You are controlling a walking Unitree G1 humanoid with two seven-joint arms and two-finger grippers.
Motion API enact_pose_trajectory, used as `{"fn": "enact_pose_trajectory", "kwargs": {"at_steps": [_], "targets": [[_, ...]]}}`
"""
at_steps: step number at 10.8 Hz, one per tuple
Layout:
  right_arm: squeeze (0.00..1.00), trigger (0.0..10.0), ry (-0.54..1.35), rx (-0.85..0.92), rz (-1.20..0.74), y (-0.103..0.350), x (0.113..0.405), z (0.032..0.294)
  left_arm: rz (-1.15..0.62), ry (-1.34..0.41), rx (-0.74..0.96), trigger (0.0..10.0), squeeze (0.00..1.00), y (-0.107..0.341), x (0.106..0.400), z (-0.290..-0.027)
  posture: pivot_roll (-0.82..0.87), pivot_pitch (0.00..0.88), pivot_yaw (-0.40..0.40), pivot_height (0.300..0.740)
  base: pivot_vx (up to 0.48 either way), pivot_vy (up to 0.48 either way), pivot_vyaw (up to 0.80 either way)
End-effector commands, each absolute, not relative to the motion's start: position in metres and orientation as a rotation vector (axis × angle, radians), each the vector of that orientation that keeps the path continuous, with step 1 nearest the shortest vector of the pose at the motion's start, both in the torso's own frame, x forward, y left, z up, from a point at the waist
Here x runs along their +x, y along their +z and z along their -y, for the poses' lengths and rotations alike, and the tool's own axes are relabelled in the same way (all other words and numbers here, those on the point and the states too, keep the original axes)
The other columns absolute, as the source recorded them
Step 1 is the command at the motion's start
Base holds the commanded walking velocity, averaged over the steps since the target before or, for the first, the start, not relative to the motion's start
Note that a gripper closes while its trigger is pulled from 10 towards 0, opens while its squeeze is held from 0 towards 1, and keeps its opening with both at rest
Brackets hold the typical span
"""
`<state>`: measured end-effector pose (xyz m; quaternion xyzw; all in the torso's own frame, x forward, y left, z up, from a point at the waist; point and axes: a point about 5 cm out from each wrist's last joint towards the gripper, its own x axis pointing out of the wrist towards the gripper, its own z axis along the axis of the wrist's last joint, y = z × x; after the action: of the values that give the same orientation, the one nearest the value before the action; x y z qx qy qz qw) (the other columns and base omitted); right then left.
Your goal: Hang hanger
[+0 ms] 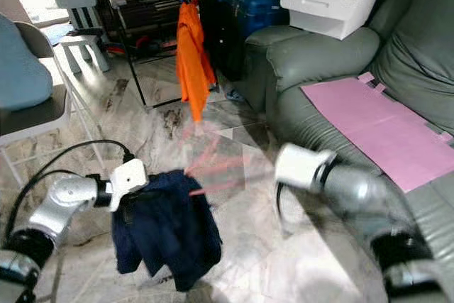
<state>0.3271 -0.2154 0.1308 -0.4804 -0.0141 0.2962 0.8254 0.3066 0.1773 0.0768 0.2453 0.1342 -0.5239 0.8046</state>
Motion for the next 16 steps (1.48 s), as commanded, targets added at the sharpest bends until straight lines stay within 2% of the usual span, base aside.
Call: {"fn": "enact_pose_trajectory", "kwargs": {"at_steps": [1, 3, 5, 7, 8, 9, 13, 16], "targets": [[1.00, 10.0, 0.434, -1.057, 0.029, 0.144, 0.334, 0.242, -0.308, -1.041, 0.514, 0.0, 0.00, 0.075, 0.304, -0.195, -0.19, 0.000, 0.061, 0.740, 0.000, 0.000, 0.00], [1.00, 10.0, 0.222, -1.042, 0.106, 0.155, 0.339, 0.251, -0.317, -0.897, 0.525, 0.0, 0.00, 0.076, 0.309, -0.207, -0.18, 0.000, 0.062, 0.740, 0.000, 0.000, 0.00], [1.00, 10.0, 0.163, -1.006, 0.123, 0.150, 0.339, 0.251, -0.329, -0.890, 0.511, 0.0, 0.00, 0.074, 0.306, -0.208, -0.18, 0.000, 0.071, 0.740, 0.000, 0.000, 0.00], [1.00, 10.0, 0.328, -0.961, 0.123, 0.141, 0.335, 0.238, -0.331, -0.905, 0.530, 0.0, 0.00, 0.073, 0.305, -0.207, -0.18, 0.000, 0.075, 0.740, 0.000, 0.000, 0.00], [1.00, 10.0, 0.592, -0.942, 0.087, 0.128, 0.324, 0.219, -0.317, -0.930, 0.554, 0.0, 0.00, 0.074, 0.306, -0.204, -0.18, 0.000, 0.078, 0.740, 0.000, 0.000, 0.00], [1.00, 10.0, 0.726, -0.946, 0.026, 0.120, 0.319, 0.215, -0.309, -0.951, 0.580, 0.0, 0.00, 0.075, 0.307, -0.201, -0.18, 0.000, 0.078, 0.740, 0.000, 0.000, 0.00], [1.00, 10.0, 1.062, -0.855, -0.166, 0.107, 0.302, 0.213, -0.271, -0.962, 0.614, 0.0, 0.00, 0.079, 0.314, -0.194, -0.18, 0.000, 0.075, 0.740, 0.000, 0.000, 0.00], [1.00, 10.0, 1.138, -0.800, -0.180, 0.099, 0.293, 0.202, -0.248, -0.949, 0.625, 0.0, 0.00, 0.079, 0.315, -0.191, -0.18, 0.000, 0.069, 0.740, 0.000, 0.000, 0.00]]}}
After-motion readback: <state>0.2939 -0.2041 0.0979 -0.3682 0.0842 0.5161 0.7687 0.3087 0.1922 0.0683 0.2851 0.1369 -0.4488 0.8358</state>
